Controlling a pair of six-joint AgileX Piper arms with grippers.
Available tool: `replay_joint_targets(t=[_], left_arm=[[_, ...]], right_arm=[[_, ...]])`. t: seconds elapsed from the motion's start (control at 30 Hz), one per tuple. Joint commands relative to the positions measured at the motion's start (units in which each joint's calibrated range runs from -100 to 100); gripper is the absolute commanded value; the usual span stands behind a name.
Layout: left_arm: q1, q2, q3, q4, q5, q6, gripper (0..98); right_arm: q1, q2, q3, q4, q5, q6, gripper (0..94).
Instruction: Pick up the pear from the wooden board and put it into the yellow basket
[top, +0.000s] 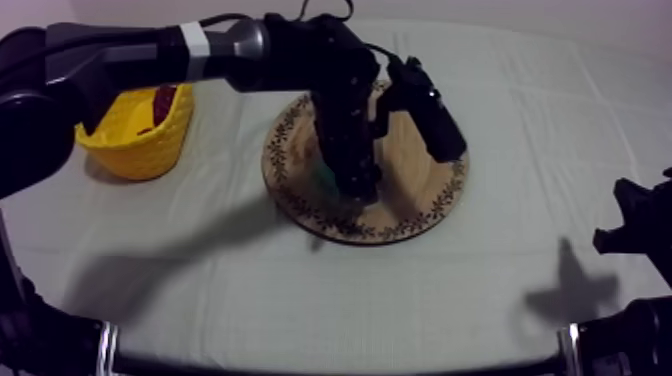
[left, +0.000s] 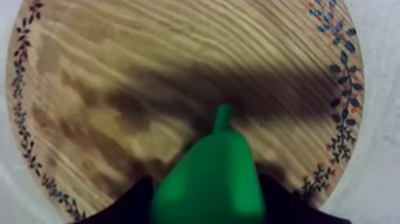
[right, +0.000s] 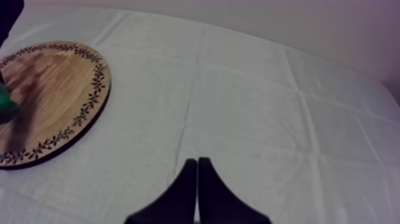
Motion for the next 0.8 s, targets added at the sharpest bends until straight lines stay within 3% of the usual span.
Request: replay_joint_targets(t=[0.0, 0.27, 0.43, 0.77], left_arm=[[-0.3, -2.4, 0.5, -0.1, 0.8, 0.1, 55.1], [-3.3, -14.7, 4.1, 0.84, 4.8, -1.1, 53.0], [-6.2, -22.8, 5.8, 1.34, 11.5, -1.8, 52.7], [-12.8, -34.6, 12.7, 1.97, 18.2, 0.8, 48.6]], right_arm=[[0.0, 0.0, 0.1, 0.0, 0.0, 0.0, 0.5], [0.0, 0.0, 0.1, 0.0, 0.0, 0.0, 0.5], [0.0, 0.0, 0.1, 0.0, 0.0, 0.0, 0.5], [0.0, 0.0, 0.1, 0.0, 0.0, 0.0, 0.5]])
